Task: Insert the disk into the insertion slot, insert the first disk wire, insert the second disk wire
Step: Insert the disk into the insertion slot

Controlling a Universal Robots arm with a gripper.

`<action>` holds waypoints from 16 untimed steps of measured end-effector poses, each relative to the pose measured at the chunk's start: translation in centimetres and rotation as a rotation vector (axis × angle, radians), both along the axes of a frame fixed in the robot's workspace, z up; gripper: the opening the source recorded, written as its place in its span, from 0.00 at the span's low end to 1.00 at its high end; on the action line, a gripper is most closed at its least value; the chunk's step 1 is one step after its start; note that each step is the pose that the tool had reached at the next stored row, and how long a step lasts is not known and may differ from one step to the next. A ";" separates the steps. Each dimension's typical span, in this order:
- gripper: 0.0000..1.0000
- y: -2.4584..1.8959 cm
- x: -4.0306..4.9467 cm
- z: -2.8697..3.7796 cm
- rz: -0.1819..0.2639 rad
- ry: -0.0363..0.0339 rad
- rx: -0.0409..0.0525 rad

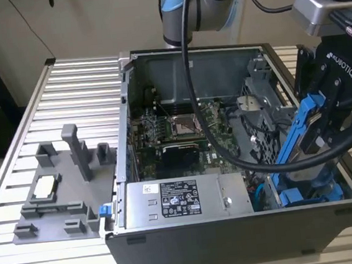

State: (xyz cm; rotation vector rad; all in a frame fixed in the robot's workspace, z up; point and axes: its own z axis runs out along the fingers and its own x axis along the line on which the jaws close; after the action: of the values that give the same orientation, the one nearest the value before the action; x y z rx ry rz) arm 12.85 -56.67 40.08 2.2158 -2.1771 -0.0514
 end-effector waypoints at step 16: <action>0.33 0.01 0.00 -2.90 -0.011 0.0001 0.0031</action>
State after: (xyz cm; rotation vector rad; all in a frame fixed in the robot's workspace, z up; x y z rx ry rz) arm 12.85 -56.66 37.17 2.2057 -2.1905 -0.0551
